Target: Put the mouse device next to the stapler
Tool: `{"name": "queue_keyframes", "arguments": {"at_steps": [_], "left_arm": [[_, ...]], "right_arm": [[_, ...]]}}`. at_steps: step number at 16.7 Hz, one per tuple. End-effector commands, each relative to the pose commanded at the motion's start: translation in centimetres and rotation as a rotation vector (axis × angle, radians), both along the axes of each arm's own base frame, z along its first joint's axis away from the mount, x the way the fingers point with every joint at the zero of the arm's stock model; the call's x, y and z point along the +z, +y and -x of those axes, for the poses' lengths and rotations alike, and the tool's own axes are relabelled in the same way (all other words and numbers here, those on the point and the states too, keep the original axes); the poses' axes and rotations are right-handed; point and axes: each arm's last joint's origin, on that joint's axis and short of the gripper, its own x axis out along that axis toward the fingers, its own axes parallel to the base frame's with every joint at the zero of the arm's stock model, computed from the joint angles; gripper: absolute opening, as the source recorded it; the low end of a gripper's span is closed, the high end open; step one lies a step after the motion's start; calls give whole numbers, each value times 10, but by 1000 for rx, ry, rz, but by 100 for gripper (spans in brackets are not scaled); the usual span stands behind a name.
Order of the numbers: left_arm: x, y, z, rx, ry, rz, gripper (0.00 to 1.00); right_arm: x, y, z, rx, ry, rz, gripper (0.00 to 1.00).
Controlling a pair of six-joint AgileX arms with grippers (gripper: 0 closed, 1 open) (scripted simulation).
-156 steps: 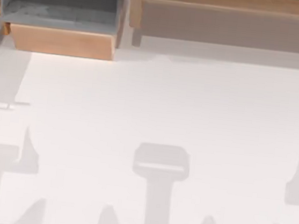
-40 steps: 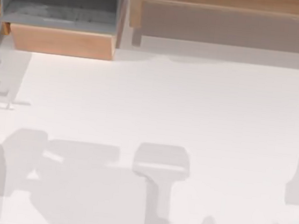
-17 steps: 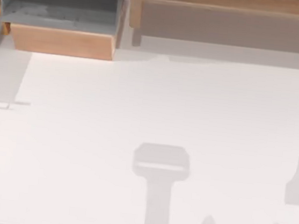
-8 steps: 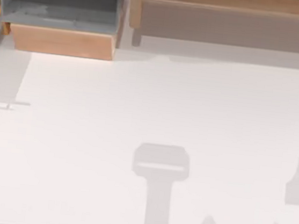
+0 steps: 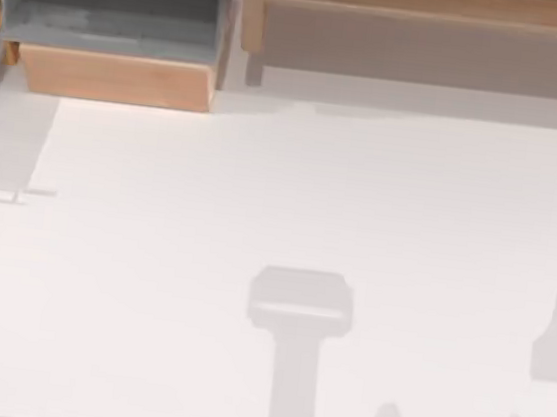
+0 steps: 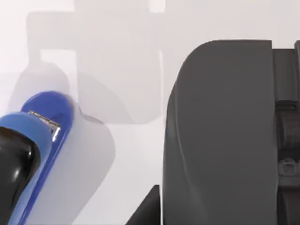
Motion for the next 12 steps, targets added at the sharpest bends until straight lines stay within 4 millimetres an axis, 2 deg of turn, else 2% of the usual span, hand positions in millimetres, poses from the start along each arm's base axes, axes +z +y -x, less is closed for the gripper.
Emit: {"name": "queue_keyframes", "arguments": {"at_steps": [6,11,12], "left_arm": [[-16,-3,5,0,68,30,0],[-17,-3,6,0,74,32,0],[-17,-3,6,0,74,32,8]], "right_arm": [[0,0,0,0,0,0,100],[0,0,0,0,0,0,100],[0,0,0,0,0,0,100]]}}
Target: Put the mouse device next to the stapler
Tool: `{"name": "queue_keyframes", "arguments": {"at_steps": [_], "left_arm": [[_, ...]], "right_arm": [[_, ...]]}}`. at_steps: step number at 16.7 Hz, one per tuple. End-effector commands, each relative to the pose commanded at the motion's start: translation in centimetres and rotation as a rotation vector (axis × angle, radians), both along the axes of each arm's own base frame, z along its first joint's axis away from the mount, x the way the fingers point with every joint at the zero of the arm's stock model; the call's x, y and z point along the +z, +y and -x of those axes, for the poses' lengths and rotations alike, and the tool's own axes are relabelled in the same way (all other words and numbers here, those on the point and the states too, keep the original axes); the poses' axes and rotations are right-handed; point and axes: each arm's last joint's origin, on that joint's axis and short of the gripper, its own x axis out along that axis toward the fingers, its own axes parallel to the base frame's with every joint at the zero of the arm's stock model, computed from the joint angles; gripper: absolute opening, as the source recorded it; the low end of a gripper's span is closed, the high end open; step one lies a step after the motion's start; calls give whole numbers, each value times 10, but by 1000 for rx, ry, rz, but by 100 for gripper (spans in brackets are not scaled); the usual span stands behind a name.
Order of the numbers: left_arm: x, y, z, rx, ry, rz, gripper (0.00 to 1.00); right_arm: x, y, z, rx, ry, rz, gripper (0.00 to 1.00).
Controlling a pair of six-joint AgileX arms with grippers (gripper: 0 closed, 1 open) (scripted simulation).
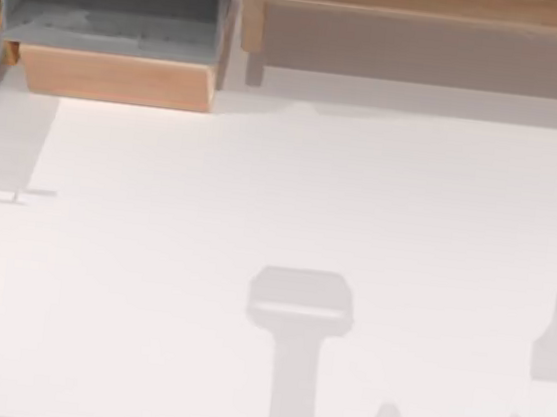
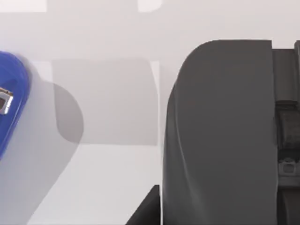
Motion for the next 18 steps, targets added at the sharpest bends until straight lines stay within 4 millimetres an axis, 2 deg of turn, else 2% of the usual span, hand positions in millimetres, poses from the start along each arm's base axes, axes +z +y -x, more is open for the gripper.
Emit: {"name": "queue_keyframes", "arguments": {"at_steps": [12,18], "left_arm": [[0,0,0,0,0,0,98],[0,0,0,0,0,0,100]], "right_arm": [[0,0,0,0,0,0,100],[0,0,0,0,0,0,100]]}}
